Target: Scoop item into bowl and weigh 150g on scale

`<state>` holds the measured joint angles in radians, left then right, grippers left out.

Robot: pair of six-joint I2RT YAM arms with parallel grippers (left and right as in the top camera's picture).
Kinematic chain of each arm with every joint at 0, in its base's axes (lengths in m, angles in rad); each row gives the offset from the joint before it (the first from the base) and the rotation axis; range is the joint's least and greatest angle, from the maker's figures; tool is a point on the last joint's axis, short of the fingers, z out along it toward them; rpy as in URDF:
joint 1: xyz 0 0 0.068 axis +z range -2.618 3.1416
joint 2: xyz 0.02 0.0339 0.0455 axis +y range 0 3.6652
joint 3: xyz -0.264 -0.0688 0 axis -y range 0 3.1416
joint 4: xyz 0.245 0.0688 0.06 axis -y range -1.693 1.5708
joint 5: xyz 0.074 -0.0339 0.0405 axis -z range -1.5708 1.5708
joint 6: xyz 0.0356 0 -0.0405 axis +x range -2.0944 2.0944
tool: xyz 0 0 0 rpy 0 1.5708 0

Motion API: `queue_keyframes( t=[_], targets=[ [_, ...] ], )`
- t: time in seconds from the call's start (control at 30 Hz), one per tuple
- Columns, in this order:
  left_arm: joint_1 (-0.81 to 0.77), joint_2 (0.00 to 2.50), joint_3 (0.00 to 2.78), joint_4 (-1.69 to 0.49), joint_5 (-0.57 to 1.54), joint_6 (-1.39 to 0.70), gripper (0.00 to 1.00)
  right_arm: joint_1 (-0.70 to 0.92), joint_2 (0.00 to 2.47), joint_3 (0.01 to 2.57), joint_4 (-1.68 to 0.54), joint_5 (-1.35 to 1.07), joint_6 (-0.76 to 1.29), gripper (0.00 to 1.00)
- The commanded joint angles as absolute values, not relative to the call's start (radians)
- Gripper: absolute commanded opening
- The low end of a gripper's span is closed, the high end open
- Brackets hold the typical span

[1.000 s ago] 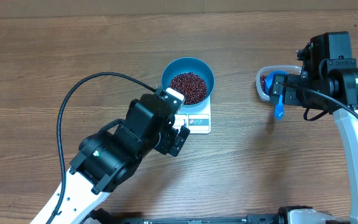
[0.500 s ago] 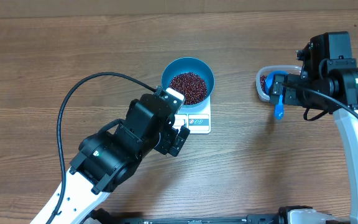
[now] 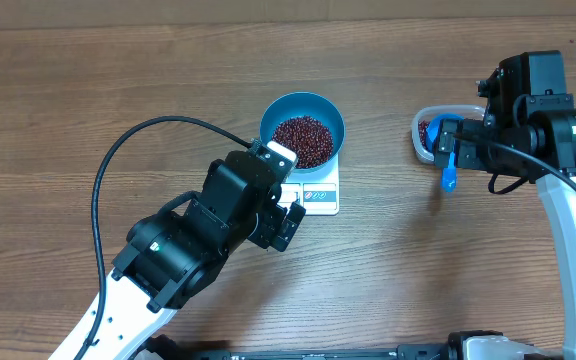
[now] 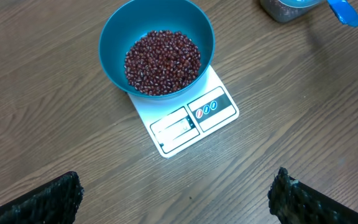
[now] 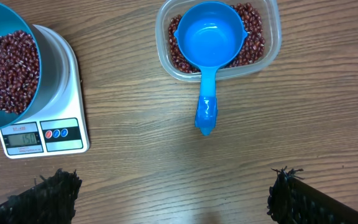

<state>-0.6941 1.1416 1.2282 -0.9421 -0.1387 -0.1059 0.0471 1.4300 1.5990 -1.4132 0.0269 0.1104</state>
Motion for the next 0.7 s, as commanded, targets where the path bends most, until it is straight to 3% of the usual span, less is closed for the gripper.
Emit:
queue_keyframes(
  t=[0.0, 0.43, 0.67],
  targets=[
    [-0.693, 1.145, 1.217, -0.938, -0.126, -0.120, 1.00, 0.044, 1.423, 1.624, -1.407, 0.031, 0.096, 1.00],
    [-0.693, 1.074, 1.179, -1.013, -0.183, -0.097, 1.00, 0.044, 1.423, 1.624, -1.407, 0.031, 0.096, 1.00],
    [-0.652, 0.907, 0.973, -0.843, -0.198, -0.097, 1.00, 0.044, 1.423, 1.624, -1.407, 0.031, 0.096, 1.00]
  ],
)
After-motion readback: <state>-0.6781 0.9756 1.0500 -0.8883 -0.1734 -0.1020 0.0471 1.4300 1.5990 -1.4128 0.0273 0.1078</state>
